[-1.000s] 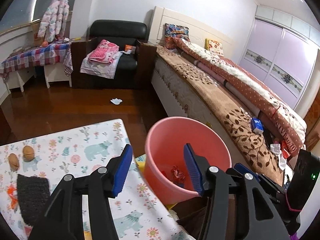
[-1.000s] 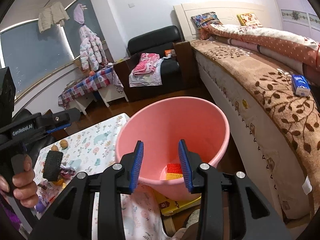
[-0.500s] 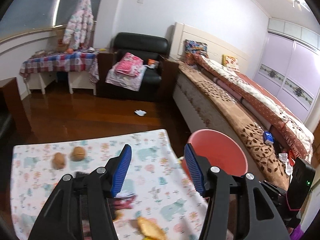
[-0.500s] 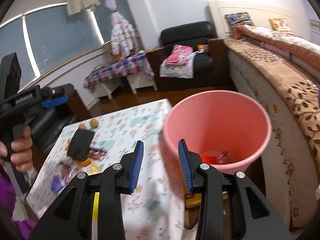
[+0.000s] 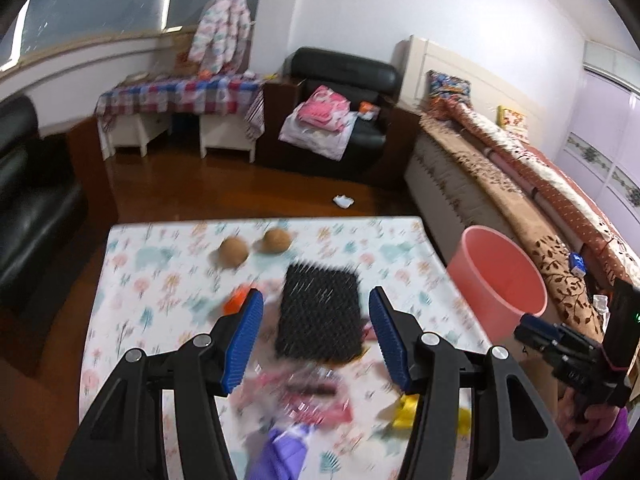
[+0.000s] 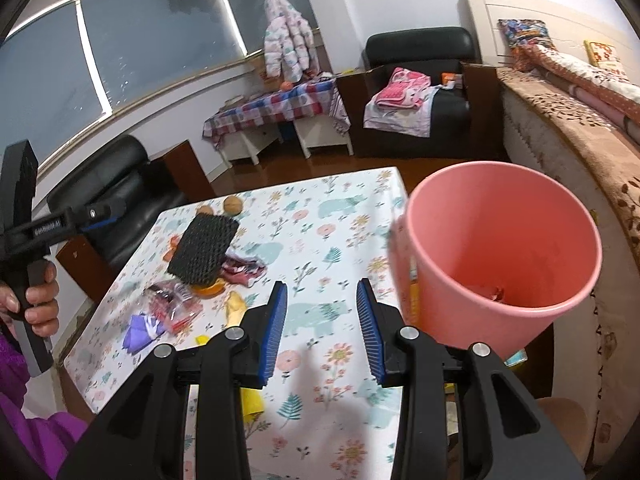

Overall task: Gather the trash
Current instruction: 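Move both tools back over the table toward the plastic bags, then grasp the clear plastic bag with the left tool while the right tool approaches the bread crust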

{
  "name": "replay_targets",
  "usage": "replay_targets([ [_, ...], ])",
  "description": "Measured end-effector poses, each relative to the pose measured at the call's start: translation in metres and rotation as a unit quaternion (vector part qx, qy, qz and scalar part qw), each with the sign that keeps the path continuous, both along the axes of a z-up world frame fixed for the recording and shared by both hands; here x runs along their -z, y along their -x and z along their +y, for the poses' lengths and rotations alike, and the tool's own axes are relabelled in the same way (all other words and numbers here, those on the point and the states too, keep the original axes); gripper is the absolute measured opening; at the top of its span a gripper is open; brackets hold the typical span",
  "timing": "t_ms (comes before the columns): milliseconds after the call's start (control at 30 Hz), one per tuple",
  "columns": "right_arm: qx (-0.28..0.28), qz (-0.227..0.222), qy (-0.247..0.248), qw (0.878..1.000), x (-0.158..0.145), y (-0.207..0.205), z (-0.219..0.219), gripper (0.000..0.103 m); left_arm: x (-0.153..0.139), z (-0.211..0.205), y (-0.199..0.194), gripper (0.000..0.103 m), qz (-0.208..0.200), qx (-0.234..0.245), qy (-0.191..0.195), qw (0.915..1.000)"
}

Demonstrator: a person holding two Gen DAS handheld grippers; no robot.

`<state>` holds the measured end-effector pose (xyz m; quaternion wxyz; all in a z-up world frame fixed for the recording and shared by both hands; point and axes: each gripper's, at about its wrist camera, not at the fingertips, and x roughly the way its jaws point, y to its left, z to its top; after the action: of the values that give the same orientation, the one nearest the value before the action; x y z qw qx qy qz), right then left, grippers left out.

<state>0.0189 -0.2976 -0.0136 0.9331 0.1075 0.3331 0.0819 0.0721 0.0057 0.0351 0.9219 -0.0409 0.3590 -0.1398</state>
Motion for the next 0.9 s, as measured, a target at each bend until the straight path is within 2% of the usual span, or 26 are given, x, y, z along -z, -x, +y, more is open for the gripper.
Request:
replay_targets([
  [133, -0.013, 0.005, 0.001, 1.000, 0.002, -0.002, 0.009, 0.037, 0.024, 0.008, 0.008, 0.054, 0.036, -0.004, 0.010, 0.9993],
  [267, -0.026, 0.010, 0.003, 1.000, 0.004, -0.002, 0.018, 0.037, 0.049, 0.003, 0.013, 0.054, 0.064, 0.001, -0.001, 0.9980],
  [500, -0.043, 0.032, 0.000, 0.999, 0.012, -0.007, 0.030, 0.037, 0.078, -0.007, 0.008, 0.054, 0.087, 0.003, -0.027, 0.9958],
  [600, -0.048, 0.041, 0.001, 0.998, 0.016, -0.008, 0.034, 0.037, 0.085, -0.006, 0.006, 0.054, 0.091, -0.005, -0.027, 0.9955],
  [733, -0.057, 0.047, 0.005, 0.997, 0.019, -0.012, 0.040, 0.037, 0.091, -0.002, 0.001, 0.032, 0.102, -0.006, -0.016, 0.9947],
  [900, -0.066, 0.061, -0.001, 0.996, 0.023, -0.018, 0.046, 0.037, 0.089, 0.004, 0.004, 0.027, 0.094, -0.008, -0.005, 0.9955],
])
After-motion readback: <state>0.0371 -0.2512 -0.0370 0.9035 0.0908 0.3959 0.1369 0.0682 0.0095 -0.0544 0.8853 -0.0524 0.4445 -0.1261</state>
